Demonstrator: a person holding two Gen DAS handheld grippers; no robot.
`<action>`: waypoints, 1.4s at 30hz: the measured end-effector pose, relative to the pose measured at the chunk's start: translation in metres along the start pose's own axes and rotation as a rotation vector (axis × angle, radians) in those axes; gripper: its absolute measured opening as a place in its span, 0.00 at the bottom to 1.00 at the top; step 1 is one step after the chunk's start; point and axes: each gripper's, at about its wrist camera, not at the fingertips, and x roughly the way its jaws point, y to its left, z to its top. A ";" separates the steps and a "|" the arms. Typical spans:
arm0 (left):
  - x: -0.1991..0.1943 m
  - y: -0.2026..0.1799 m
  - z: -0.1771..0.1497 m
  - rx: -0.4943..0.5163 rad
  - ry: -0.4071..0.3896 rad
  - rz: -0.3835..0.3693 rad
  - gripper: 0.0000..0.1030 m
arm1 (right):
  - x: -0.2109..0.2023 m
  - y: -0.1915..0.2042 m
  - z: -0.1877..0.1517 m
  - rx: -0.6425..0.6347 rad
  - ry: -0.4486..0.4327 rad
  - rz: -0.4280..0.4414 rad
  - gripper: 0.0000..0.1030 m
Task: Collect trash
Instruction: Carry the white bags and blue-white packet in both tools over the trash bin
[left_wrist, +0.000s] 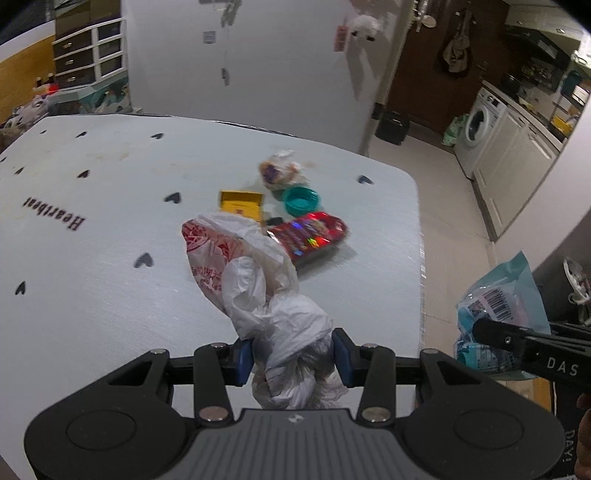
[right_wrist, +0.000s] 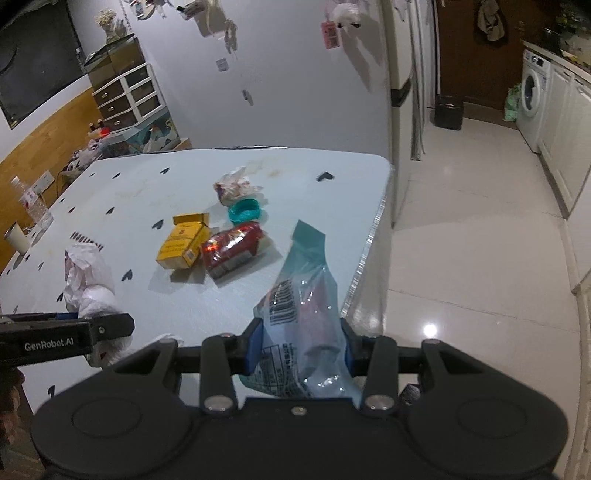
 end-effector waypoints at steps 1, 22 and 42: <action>0.000 -0.005 -0.002 0.007 0.004 -0.007 0.43 | -0.002 -0.004 -0.003 0.005 0.002 -0.004 0.41; 0.031 -0.148 -0.060 0.153 0.135 -0.135 0.43 | -0.057 -0.131 -0.073 0.150 0.051 -0.104 0.41; 0.114 -0.240 -0.143 0.269 0.365 -0.186 0.43 | -0.054 -0.249 -0.175 0.375 0.212 -0.197 0.41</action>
